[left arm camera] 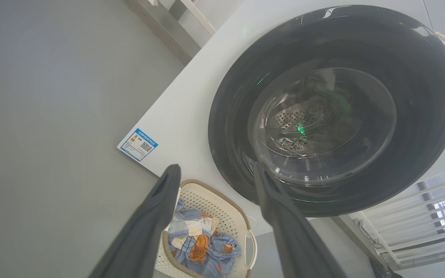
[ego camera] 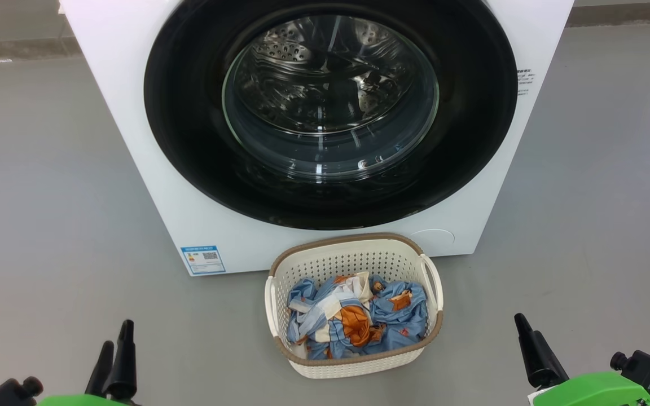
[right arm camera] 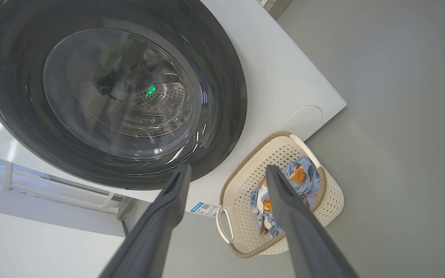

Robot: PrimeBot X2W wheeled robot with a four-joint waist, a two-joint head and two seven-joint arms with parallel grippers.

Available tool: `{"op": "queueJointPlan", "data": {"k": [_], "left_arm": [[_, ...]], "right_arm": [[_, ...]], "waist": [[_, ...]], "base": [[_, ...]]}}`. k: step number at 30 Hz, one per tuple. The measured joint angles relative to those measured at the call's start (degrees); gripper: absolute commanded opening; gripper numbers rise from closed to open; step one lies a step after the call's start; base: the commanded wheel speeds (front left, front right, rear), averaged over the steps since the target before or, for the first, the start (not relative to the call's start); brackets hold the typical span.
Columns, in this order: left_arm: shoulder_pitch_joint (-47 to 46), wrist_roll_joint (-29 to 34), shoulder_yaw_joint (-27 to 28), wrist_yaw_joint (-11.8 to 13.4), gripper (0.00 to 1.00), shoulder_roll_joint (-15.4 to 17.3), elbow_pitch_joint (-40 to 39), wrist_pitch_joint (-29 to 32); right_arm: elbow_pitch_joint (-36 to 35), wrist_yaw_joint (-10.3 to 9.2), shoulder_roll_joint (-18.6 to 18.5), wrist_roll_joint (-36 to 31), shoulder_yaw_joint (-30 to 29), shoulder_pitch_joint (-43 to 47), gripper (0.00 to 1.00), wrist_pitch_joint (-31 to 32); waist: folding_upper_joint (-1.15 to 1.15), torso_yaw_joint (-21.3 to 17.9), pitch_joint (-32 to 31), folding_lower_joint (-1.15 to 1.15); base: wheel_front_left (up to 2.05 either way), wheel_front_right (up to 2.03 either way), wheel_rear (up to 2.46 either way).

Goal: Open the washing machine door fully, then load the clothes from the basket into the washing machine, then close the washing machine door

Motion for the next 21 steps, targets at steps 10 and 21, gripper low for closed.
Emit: {"op": "queueJointPlan", "data": {"k": [10, 21], "left_arm": [[0.7, 8.3, -0.2, 0.0, 1.00, 0.3, -1.1, -1.6], [0.7, 16.6, -0.3, -0.1, 1.00, 1.2, -2.2, -3.6]], "right_arm": [[0.6, 0.00, 0.0, -7.8, 0.4, -0.3, 1.00, -1.7], [1.3, 0.00, -0.1, -15.5, 1.5, -1.3, 1.00, -3.5]], "waist": [[0.00, 0.1, 0.3, 0.00], [0.00, 0.2, 0.3, 0.00]], "base": [[0.00, 0.00, 0.00], [0.00, 0.00, 0.00]]}}
